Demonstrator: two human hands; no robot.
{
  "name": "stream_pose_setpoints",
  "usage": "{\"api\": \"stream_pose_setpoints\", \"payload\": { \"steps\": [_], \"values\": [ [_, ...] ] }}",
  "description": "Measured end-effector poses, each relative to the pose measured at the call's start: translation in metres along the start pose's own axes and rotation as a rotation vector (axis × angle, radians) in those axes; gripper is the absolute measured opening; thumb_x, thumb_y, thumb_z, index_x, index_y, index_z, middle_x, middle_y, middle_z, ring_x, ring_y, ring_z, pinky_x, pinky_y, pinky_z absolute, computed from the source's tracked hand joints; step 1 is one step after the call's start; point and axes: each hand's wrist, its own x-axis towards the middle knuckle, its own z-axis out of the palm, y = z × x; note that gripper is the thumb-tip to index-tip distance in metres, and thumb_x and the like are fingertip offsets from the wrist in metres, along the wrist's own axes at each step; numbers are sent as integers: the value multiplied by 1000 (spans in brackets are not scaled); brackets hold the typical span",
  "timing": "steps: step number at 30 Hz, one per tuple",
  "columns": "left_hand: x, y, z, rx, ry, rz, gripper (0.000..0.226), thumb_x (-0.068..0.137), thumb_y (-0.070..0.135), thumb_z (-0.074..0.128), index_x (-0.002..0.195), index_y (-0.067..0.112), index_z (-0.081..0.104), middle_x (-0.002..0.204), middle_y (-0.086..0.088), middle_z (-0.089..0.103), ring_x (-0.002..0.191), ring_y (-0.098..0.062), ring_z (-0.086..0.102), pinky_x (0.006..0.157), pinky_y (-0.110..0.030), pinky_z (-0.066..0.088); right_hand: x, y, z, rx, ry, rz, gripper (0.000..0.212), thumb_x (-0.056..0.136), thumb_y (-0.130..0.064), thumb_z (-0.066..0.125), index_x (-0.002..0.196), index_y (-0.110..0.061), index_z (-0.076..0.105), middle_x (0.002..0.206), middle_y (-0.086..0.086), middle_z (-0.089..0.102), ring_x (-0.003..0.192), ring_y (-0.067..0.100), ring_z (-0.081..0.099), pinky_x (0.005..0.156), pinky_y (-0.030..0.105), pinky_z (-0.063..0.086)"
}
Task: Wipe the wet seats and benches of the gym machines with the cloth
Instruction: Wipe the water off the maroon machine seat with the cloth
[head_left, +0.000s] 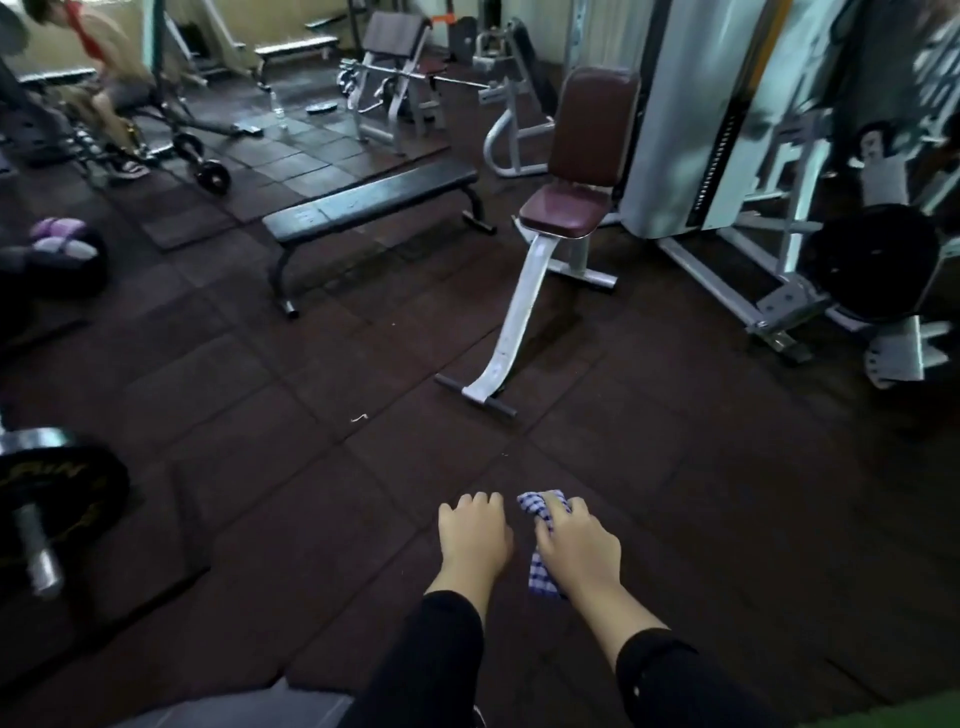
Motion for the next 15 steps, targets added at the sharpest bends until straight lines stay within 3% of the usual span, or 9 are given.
{"api": "stream_pose_setpoints", "payload": {
  "steps": [8,15],
  "values": [
    [145,43,-45,67,-12,171,31,98,32,40,124,18,48,125,-2,55,120,-24,49,93,-41,36,125,38,-24,33,60,173,41,97,-41,40,136,-27,44,117,2,52,98,23,60,62,30,38],
    [298,119,-80,64,-26,207,30,98,32,41,123,17,48,127,-3,54,123,-24,47,96,-42,35,272,118,-50,18,56,236,42,97,-40,39,137,-29,42,118,1,52,100,21,59,65,30,42]
  ]
}}
